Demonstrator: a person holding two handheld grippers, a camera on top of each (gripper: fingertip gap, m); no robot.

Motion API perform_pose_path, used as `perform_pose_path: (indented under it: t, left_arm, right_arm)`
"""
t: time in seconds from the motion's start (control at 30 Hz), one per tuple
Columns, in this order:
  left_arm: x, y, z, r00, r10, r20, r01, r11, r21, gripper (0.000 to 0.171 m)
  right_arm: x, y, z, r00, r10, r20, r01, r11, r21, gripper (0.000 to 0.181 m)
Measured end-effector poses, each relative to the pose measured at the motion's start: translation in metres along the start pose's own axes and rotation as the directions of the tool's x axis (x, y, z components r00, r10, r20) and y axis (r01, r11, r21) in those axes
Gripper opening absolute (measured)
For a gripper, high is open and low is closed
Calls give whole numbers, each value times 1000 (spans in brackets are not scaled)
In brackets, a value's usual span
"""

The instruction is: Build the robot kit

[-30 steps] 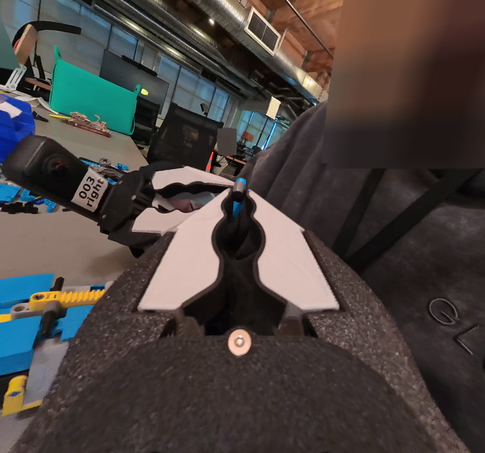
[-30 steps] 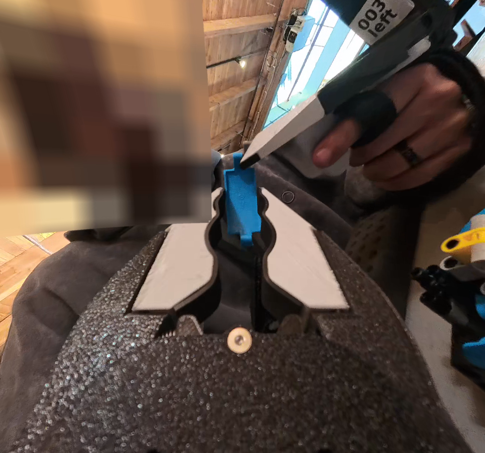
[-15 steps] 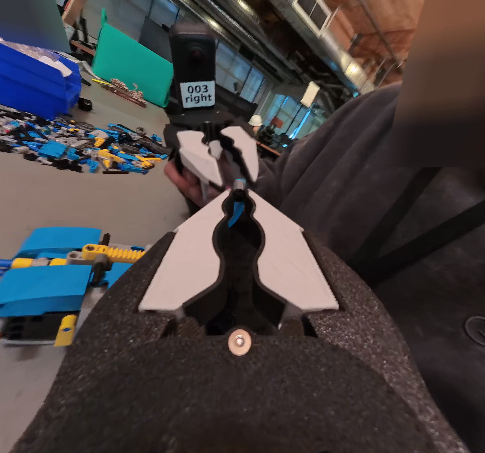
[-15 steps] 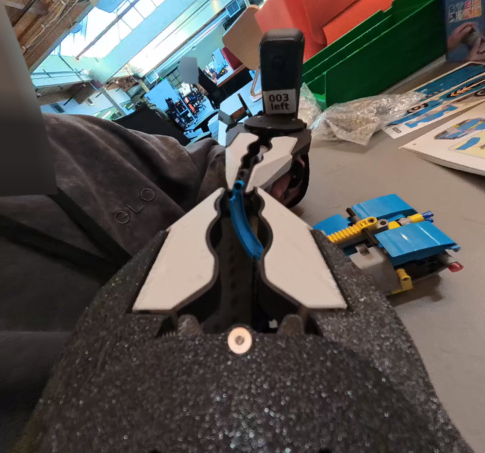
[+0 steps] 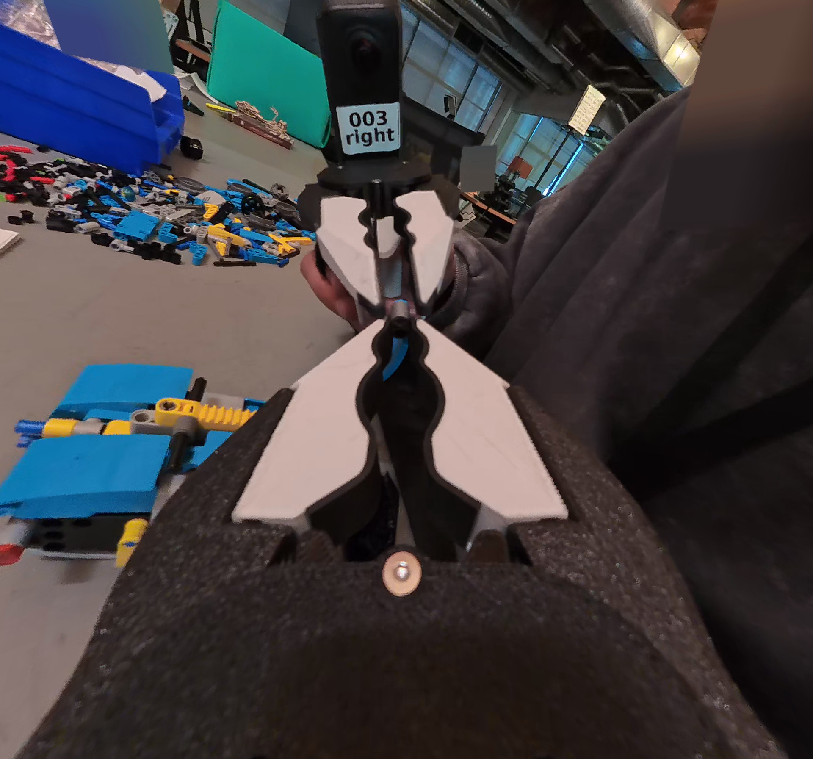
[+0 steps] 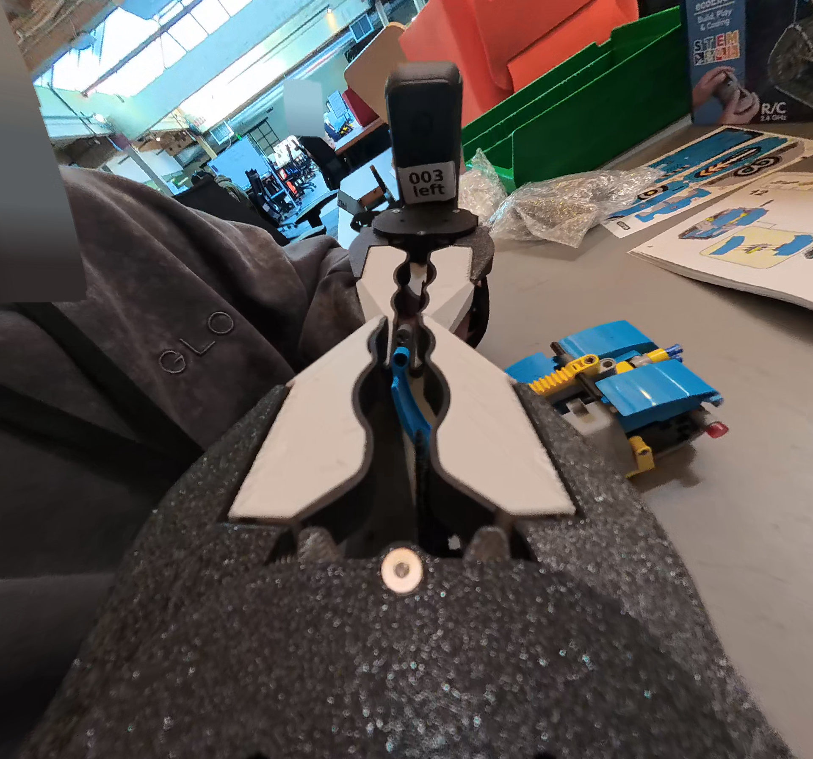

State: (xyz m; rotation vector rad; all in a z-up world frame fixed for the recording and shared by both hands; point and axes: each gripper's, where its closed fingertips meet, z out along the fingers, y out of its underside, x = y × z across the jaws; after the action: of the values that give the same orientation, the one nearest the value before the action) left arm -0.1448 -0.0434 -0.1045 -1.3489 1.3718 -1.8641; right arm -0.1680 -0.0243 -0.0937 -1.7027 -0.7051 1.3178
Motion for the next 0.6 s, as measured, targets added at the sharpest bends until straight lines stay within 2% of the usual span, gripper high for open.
perform_pose_path:
  t: [0.6]
  left_arm:
    - [-6,7,0,1000,-29,8,29,999,-26,6]
  right_arm:
    - [11,7,2,998,54,10,-54,998,9,11]
